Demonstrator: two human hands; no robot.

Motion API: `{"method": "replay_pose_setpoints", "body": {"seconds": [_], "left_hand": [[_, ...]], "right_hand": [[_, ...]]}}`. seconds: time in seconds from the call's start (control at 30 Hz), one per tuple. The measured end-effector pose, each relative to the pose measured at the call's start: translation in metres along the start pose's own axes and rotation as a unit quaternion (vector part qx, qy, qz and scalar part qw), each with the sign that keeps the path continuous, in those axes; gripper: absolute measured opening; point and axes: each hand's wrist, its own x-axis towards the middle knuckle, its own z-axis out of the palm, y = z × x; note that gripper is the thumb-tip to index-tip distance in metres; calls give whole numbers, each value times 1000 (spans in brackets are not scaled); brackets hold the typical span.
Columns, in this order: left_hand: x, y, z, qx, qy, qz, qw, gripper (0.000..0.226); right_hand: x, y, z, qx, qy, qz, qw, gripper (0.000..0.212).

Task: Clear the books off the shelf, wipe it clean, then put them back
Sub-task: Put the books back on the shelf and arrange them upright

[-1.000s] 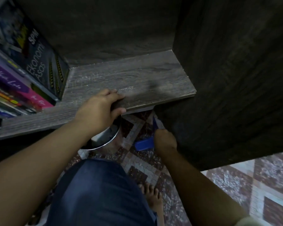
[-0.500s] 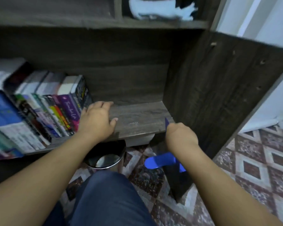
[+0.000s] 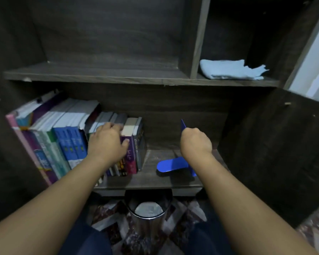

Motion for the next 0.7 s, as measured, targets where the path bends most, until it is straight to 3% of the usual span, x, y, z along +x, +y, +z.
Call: {"method": "replay_pose_setpoints", "body": {"seconds": [0.33,0.47,0.53,0.7], "left_hand": [[10,-13,34,39,0,2,999,60],[20,-12,38,66,39,-19,997,72],[29,-12,39,77,20,-38,996,82],[34,-4,49,145,-53,-60,986,102]], "right_hand": [[20,-25,78,63,-13,-34,997,30],[25,-21,91,105,-11,-27,994,61],[23,-21,97,118,-6,-22,993,74],[23,-17,104,120,-27,-9,992,78]]}}
